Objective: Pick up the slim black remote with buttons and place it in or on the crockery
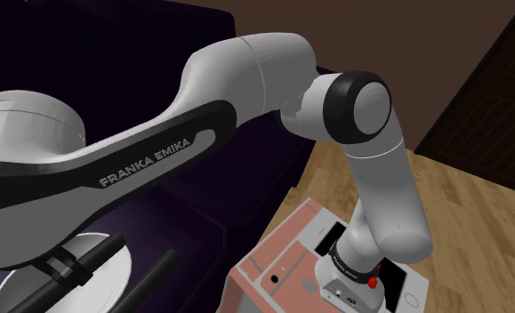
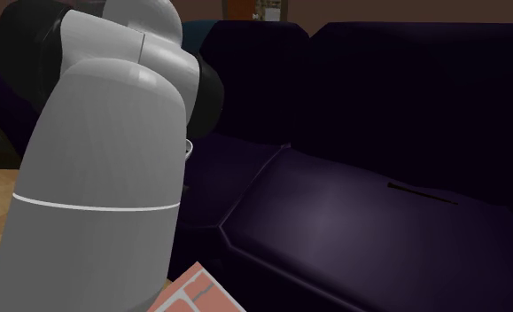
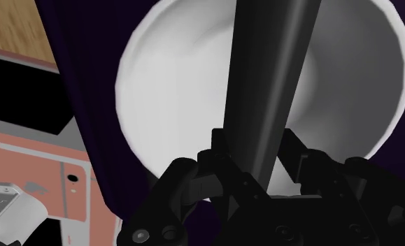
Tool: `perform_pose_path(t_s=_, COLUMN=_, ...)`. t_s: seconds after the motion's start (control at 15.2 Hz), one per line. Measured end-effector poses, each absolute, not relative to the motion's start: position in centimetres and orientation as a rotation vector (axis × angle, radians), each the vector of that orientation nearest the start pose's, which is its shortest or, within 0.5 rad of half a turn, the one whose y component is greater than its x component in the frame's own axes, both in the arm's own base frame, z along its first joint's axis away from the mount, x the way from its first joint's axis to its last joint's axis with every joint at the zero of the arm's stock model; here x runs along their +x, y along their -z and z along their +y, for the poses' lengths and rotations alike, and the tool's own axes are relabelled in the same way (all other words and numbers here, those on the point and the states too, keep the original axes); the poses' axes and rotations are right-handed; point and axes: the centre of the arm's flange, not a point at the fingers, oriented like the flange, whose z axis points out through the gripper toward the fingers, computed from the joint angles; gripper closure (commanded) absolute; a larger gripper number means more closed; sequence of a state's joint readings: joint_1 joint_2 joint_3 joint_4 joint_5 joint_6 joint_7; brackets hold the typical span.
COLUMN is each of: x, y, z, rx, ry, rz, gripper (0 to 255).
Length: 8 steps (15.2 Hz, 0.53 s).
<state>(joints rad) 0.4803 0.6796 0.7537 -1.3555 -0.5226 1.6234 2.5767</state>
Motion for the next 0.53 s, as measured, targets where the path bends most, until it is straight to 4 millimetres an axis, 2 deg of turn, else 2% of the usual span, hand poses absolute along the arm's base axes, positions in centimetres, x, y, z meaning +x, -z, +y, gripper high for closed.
perform_pose_path(t_s=0.2, x=37.37, y=-37.91, z=57.75, rx=-2.638, ry=0.221, rz=2.039, gripper=255)
perform_pose_path(t_s=0.26, x=37.37, y=-37.9, z=57.75, rx=-2.638, ry=0.221, rz=2.039, gripper=0)
perform_pose_path(t_s=0.53, x=37.37, y=-37.91, z=57.75, rx=-2.638, ry=0.221, rz=2.038, gripper=0)
